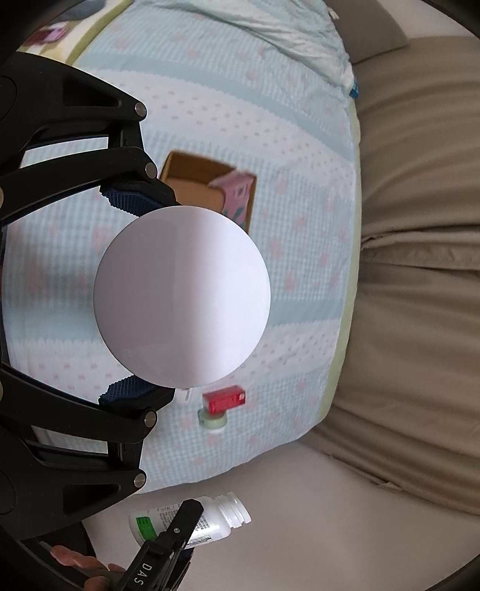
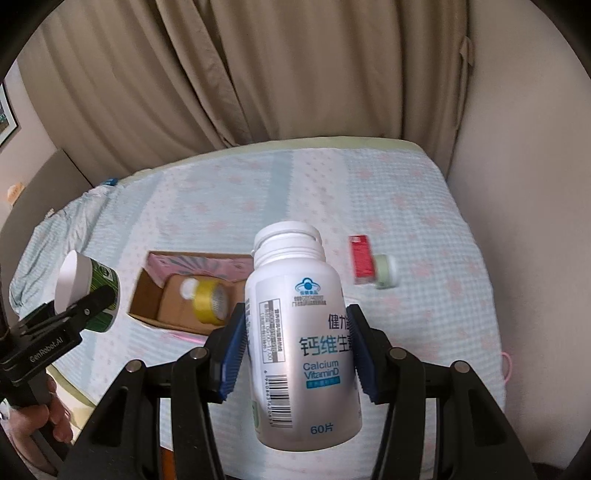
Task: Organize rigid objects
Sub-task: 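Carry the green jar and vitamin bottle into the box and release both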
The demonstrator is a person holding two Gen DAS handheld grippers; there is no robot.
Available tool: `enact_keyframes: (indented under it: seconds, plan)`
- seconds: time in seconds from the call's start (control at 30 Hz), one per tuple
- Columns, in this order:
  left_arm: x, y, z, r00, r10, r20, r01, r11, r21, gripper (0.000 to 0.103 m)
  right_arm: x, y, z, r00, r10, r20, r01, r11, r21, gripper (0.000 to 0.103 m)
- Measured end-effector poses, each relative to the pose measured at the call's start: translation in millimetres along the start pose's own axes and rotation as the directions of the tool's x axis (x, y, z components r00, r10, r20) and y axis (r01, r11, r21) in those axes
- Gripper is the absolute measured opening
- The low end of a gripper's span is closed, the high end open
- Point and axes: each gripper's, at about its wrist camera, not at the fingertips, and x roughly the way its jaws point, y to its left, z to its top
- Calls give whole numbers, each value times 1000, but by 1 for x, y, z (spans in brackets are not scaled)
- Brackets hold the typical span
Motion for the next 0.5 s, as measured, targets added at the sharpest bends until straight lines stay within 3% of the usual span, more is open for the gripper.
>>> enact_keyframes:
  seconds: [0.27, 0.5]
  plan:
    - [17, 87, 36, 999, -26, -31, 28, 997, 68, 69, 33, 84, 23, 1000, 11, -20, -10, 998, 64, 48]
    - [69, 138, 58, 994, -33, -101, 48, 988, 145, 69, 84, 134, 42, 999, 24, -44, -17, 986, 167, 48]
